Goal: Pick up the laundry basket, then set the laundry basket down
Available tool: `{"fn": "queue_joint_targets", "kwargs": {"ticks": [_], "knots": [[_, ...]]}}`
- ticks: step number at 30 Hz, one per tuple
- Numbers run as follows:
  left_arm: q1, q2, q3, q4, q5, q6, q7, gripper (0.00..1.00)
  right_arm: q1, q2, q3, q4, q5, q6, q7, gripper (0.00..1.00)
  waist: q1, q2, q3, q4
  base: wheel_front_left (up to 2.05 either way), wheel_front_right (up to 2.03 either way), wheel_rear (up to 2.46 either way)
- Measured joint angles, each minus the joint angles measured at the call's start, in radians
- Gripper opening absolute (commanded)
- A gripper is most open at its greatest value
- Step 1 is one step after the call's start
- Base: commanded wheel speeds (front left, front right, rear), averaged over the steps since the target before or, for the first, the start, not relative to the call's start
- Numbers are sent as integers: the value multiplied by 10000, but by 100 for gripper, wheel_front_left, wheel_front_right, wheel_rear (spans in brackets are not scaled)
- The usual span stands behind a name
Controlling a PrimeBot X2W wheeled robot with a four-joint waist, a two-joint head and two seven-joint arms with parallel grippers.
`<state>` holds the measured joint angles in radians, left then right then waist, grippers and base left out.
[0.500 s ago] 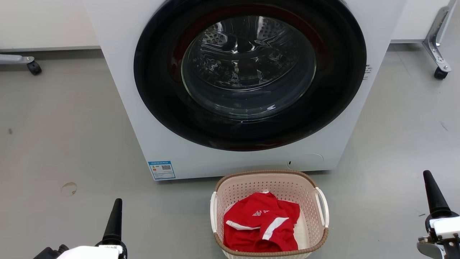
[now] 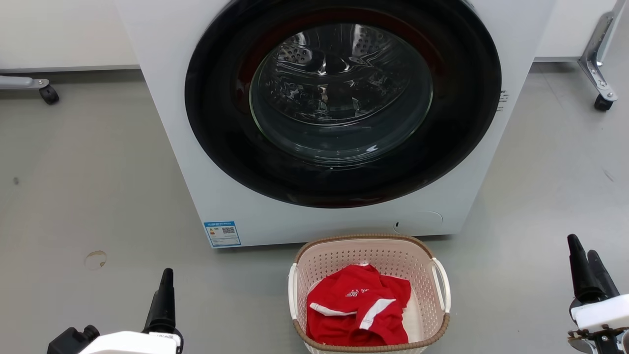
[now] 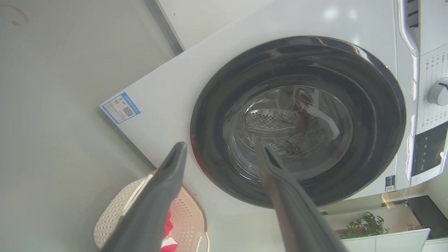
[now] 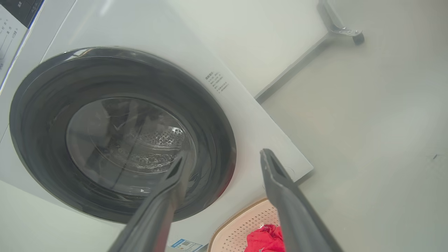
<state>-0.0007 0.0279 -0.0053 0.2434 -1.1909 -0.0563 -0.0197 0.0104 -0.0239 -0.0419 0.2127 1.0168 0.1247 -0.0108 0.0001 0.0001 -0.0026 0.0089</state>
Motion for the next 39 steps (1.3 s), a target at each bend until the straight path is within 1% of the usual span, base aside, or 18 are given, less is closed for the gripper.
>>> {"fn": "queue_joint_targets", "kwargs": {"ticks": [8, 13, 16, 28, 39], "knots": [[149, 10, -119, -136, 924, 163, -211, 100, 11, -33, 182, -92, -1012, 0, -255, 100, 0, 0, -26, 33, 0, 0, 0], [195, 17, -217, -215, 1728, 240, -407, 100, 27, -36, 253, -102, -1651, 0, -426, 100, 0, 0, -36, 56, 0, 0, 0], [197, 27, -242, -261, 2013, 268, -453, 100, 38, -35, 303, -104, -1854, 0, -512, 100, 0, 0, -35, 63, 0, 0, 0], [207, 36, -414, -364, 3289, 426, -819, 100, 182, -38, 518, -291, -3346, 2, -865, 100, 0, 0, -26, 103, 0, 0, 0], [219, 48, -479, -456, 4704, 431, -1106, 100, 190, -40, 621, -399, -4610, 8, -1151, 100, -1, 0, -28, 128, 0, 0, 0]]}}
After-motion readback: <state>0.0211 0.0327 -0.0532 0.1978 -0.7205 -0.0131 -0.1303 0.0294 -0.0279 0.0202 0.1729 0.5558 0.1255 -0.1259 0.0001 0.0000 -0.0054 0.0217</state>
